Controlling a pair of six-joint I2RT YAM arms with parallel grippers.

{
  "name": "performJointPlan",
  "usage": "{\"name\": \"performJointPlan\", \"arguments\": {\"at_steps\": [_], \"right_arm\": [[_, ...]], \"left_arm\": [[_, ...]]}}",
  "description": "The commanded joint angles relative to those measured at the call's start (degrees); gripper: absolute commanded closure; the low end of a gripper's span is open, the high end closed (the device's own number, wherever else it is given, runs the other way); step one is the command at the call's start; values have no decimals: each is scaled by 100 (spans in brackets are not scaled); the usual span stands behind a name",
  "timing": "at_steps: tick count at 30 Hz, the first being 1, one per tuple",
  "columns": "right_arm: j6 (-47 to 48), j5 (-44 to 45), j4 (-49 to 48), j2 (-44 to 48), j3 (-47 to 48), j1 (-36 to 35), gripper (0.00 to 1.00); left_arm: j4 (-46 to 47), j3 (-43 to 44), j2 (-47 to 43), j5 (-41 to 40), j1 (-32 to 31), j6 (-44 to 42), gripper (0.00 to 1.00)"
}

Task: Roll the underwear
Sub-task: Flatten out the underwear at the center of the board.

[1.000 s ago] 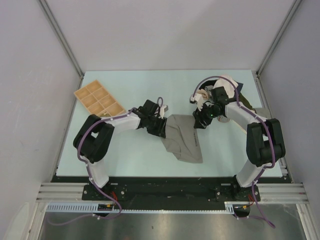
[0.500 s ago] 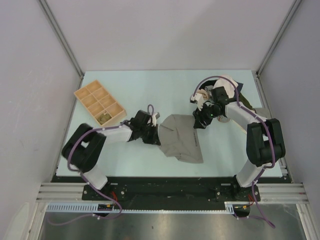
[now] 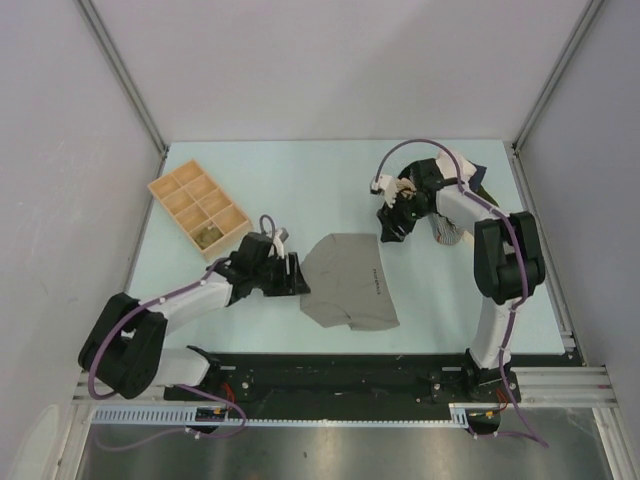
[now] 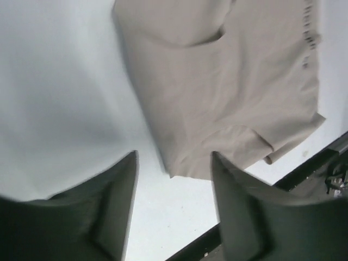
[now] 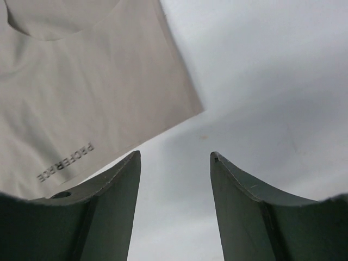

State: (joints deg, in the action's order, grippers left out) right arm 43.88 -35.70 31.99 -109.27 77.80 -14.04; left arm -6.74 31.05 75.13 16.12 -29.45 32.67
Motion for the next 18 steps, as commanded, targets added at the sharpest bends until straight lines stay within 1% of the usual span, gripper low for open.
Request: {"name": "performJointPlan", "arguments": {"at_steps": [1,2,3,4,5,6,7,8,9,10,12,13,18], "right_arm": [[692,-437,842,-663,1258,-46,42],[701,-481,1044,-848,1516,-37,43],[701,-525,1386,-1224,1815,-37,43],[692,-578,1528,-1393,2044,-28,43],[692,-622,1669,-1534,2446,-37,44],[701,-631,1923,-1805,2607,-63,44],[762,-657,2056,-1904,2748,-81,45],[771,-657,2161,-2009,2958,-116,45],[789,-640,2328,-2080,3012,-168,46],[824,-596,2373,-2159,3039,-204,46],[842,-552,2400,-2177,2996,-283,46],[842,-517,2409,-2203,2995,-283,46],[780,-552,2479,-2282,2916,-283,48]], "left_arm": [[-185,1259,95,434,264,-1241,30],[-326,1568,281,558,317,-1471,29],[-502,1893,526,803,335,-1743,29],[-825,2540,746,866,344,-2259,28],[-950,2868,1253,945,344,-2499,28],[-1091,3168,1510,1076,344,-2737,28],[-1406,3788,1757,1165,344,-3200,28],[-1557,4056,2272,1252,344,-3449,28],[-1723,4337,2504,1366,352,-3660,28],[-1969,4809,2750,1428,344,-3914,28],[-2085,5138,3250,1586,344,-4118,28],[-2112,5357,3358,1605,352,-4232,27],[-2243,5807,3991,1596,344,-4453,27]]}}
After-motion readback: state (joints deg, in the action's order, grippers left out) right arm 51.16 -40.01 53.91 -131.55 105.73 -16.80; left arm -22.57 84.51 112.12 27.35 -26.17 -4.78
